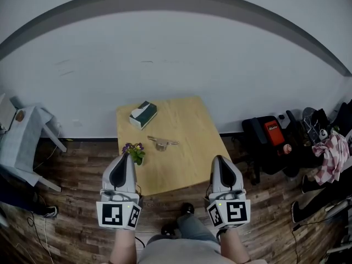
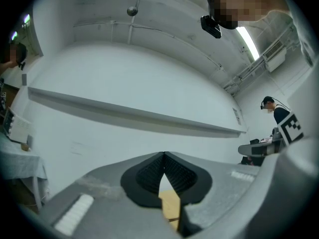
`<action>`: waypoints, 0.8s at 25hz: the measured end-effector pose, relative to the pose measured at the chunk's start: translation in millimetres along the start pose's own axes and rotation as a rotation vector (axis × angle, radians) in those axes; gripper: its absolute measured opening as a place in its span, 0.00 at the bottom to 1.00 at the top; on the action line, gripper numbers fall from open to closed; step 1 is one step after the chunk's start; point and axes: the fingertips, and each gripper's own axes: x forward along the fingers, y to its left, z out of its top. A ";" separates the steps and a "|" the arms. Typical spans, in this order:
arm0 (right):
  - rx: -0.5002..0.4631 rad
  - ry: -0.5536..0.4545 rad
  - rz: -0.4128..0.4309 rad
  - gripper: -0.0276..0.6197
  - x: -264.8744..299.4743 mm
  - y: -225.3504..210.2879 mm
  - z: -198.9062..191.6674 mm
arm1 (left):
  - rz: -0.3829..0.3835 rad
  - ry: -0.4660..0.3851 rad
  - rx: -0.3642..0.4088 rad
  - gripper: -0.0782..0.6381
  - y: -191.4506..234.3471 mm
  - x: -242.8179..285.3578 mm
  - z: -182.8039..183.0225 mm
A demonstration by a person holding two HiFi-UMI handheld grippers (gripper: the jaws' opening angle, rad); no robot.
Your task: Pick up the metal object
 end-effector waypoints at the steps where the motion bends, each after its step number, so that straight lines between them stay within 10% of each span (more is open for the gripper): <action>1: -0.001 0.000 -0.002 0.05 1.7 -1.3 -0.5 | -0.002 0.000 0.001 0.12 -0.1 2.3 -0.5; 20: 0.003 -0.011 0.060 0.05 97.0 -31.0 -4.3 | 0.044 0.003 0.018 0.12 17.3 86.3 -10.9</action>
